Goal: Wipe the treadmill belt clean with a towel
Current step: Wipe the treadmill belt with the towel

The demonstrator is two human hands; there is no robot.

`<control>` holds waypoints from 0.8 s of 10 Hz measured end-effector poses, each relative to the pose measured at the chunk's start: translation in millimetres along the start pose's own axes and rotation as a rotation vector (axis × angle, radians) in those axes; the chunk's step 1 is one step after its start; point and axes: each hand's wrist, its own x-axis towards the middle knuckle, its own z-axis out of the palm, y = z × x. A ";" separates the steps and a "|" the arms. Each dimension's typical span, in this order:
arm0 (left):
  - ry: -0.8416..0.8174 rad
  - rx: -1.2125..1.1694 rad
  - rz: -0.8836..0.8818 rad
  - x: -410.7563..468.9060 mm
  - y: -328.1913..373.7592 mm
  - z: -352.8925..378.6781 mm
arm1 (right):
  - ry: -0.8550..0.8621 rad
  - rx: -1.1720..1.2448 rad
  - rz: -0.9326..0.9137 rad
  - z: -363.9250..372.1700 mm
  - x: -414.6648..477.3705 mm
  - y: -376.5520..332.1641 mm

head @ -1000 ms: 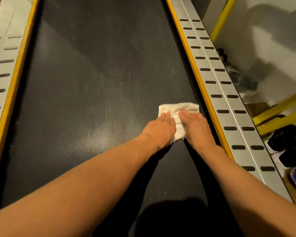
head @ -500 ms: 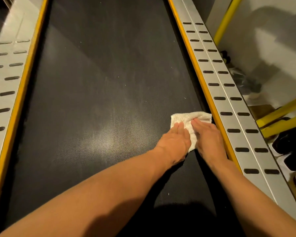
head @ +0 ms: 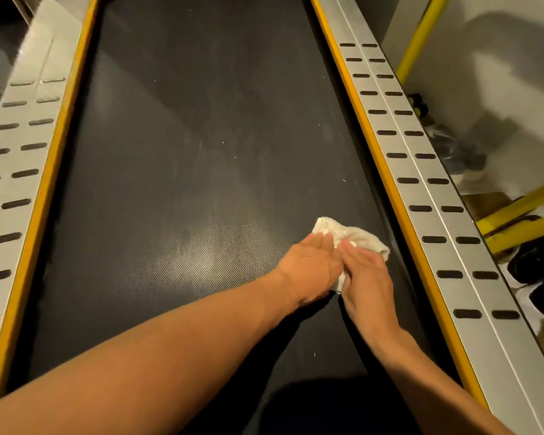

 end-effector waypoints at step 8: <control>0.244 -0.191 0.115 -76.1 -91.6 28.1 | -0.146 -0.334 -0.377 61.6 -14.5 -53.1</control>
